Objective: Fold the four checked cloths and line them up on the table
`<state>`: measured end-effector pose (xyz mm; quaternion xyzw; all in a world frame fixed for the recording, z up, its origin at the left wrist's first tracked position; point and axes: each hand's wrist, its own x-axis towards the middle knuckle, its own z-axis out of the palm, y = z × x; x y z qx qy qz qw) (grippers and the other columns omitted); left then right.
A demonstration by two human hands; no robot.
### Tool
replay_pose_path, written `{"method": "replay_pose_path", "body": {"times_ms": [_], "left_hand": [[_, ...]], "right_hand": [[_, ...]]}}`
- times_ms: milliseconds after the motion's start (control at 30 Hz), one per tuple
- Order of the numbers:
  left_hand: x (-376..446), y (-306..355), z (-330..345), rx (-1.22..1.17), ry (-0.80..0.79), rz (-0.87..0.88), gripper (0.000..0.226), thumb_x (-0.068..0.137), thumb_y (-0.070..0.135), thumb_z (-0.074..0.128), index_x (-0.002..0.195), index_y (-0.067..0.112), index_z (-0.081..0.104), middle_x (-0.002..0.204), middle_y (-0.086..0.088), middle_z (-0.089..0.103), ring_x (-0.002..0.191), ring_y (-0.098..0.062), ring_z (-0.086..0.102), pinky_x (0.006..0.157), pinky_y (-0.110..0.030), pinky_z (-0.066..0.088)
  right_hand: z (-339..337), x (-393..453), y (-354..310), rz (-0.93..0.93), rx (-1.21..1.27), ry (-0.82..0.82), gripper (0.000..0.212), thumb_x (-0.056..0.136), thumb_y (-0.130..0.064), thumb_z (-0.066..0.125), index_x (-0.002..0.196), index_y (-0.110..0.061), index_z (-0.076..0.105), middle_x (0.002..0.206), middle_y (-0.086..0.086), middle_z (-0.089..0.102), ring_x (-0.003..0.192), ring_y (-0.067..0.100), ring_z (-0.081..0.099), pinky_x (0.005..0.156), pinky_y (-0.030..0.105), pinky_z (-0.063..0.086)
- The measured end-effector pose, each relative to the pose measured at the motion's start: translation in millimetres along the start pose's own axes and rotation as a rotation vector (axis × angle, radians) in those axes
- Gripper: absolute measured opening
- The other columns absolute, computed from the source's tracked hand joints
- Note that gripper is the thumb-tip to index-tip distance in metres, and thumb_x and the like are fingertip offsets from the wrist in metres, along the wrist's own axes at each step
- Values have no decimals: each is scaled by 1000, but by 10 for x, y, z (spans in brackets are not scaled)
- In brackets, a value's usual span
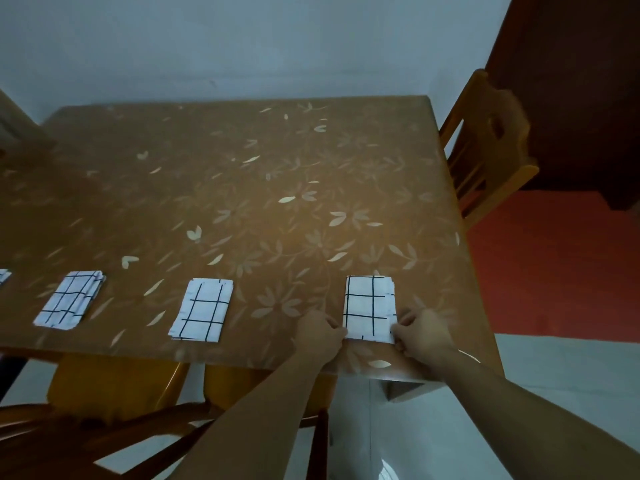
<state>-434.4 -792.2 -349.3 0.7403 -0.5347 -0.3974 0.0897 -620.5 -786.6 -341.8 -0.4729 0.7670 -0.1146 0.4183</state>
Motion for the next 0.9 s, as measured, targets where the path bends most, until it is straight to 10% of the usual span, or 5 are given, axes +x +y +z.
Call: {"method": "replay_pose_path", "body": {"times_ms": [633, 900], "left_hand": [[-27, -275, -245, 31, 17, -12, 19, 91, 23, 64, 91, 9, 77, 85, -4, 73, 68, -7, 60, 51, -13, 37], [-75, -322, -603, 371, 171, 268, 37, 94, 38, 51, 127, 23, 57, 111, 3, 65, 103, -17, 59, 85, -27, 45]], "right_hand": [[310, -89, -266, -14, -18, -47, 19, 79, -4, 59, 66, -3, 72, 56, 7, 69, 48, 16, 62, 64, 34, 58], [23, -247, -440, -216, -436, 62, 18, 86, -30, 52, 86, -17, 63, 78, 0, 66, 73, 20, 61, 66, 35, 54]]}}
